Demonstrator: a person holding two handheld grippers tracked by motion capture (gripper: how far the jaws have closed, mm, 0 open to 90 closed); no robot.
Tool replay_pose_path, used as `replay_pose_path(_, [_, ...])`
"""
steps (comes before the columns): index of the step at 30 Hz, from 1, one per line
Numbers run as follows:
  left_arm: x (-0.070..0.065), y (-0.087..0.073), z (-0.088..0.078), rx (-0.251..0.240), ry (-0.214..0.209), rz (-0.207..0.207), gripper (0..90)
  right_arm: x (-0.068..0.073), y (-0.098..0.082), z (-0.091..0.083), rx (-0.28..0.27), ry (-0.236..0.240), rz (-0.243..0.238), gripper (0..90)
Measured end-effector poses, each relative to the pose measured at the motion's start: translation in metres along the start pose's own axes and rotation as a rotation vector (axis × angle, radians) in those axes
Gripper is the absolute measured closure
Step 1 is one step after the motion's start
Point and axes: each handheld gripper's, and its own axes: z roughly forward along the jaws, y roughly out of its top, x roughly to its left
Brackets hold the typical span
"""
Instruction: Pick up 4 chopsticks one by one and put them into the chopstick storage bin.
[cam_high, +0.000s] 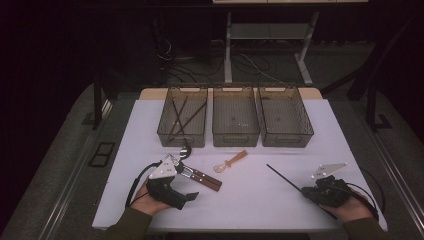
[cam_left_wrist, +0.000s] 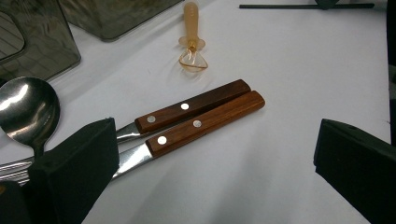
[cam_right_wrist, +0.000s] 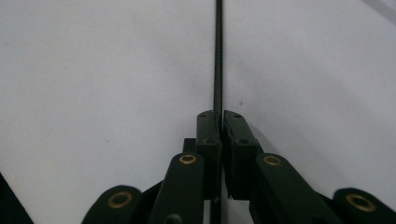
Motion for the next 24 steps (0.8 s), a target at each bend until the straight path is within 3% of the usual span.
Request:
replay_pose_path(13, [0.0,0.0,0.0,0.0,-0.002,0.003,0.0,-0.004,0.001,-0.001,-0.009,0.022,0.019,86.1])
replay_pose_path(24, [0.0,0.0,0.0,0.001,-0.003,0.002,0.0,-0.009,0.004,-0.01,-0.074,0.053,0.038,86.0])
